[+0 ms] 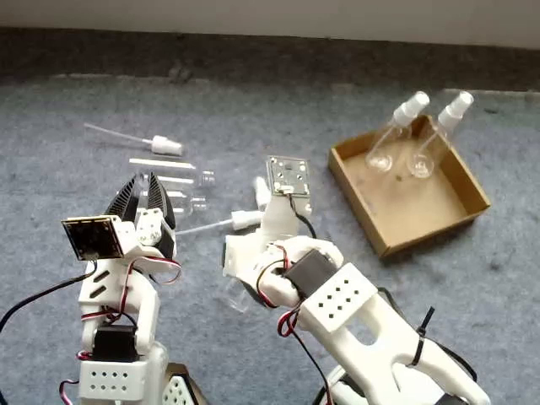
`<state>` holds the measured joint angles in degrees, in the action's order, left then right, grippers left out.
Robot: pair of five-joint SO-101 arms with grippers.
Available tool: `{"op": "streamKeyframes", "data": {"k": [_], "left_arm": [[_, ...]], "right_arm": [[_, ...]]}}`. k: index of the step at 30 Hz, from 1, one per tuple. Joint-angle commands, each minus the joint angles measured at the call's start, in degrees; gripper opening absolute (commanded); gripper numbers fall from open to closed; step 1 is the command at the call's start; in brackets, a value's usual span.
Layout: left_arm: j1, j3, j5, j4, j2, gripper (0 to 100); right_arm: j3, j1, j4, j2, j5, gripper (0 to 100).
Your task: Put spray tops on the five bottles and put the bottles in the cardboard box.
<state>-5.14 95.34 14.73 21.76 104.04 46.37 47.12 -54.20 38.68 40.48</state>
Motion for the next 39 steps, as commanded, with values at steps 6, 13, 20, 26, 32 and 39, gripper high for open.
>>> {"op": "streamKeyframes", "data": {"k": [6,13,20,26,32,39], "left_arm": [[-0.57,-3.21,-0.26,-1.41,0.75,3],[-0.48,-3.12,-0.26,-1.41,0.75,3],[-0.48,-3.12,-0.35,-1.41,0.75,3],[-0.48,-3.12,-0.35,-1.41,0.75,3],[-0.48,-3.12,-0.35,-1.41,0.75,3],[-0.48,-3.12,-0.35,-1.41,0.75,3]], "right_arm": [[-4.44,-1.19,1.36,-12.62,3.69,32.5],[-8.57,-2.07,1.63,-22.64,7.38,32.4],[-8.84,-2.33,1.27,-28.00,7.30,20.0],[-8.84,-6.99,1.27,-27.91,6.59,0.3],[-8.84,-15.87,-3.65,-24.22,-9.41,0.7],[-8.57,-21.14,-9.36,-5.49,-38.42,0.7]]}}
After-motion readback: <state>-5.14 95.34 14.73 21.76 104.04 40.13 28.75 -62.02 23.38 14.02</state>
